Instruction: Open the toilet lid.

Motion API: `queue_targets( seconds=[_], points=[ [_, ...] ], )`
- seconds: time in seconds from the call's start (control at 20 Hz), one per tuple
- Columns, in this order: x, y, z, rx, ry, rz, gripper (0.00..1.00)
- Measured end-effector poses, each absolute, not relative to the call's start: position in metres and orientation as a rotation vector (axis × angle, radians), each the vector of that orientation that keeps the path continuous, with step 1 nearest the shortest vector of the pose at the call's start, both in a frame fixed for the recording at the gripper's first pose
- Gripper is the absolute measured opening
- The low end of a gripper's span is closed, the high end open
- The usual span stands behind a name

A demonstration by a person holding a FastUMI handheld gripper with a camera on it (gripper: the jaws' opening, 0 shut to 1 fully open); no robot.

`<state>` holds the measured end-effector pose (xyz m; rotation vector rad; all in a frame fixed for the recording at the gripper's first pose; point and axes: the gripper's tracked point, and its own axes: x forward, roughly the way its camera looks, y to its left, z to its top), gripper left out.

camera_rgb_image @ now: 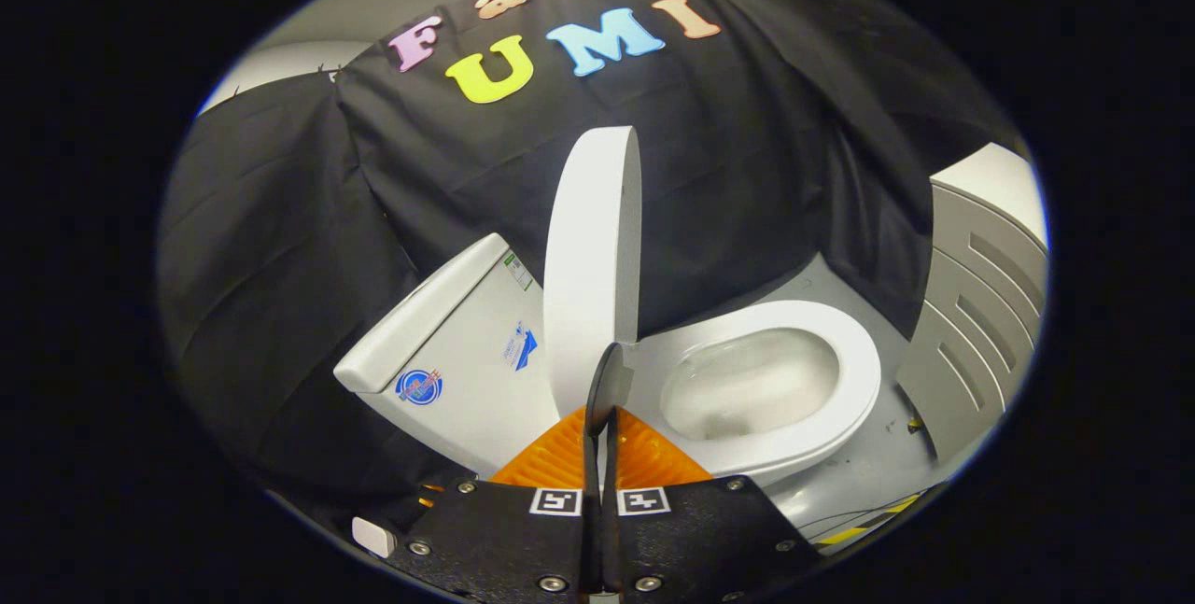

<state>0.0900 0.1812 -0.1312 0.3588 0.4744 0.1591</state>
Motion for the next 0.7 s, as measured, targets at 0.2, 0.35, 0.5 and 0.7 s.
queue_targets(
  seconds=[0.2, 0.35, 0.5, 0.7],
  points=[
    [0.095, 0.202, -0.121, 0.338, 0.469, 0.183, 0.0],
    [0.095, 0.215, -0.117, 0.319, 0.468, 0.201, 0.0],
    [0.096, 0.226, -0.115, 0.313, 0.468, 0.218, 0.0],
    [0.099, 0.242, -0.112, 0.285, 0.462, 0.246, 0.0]
  ],
)
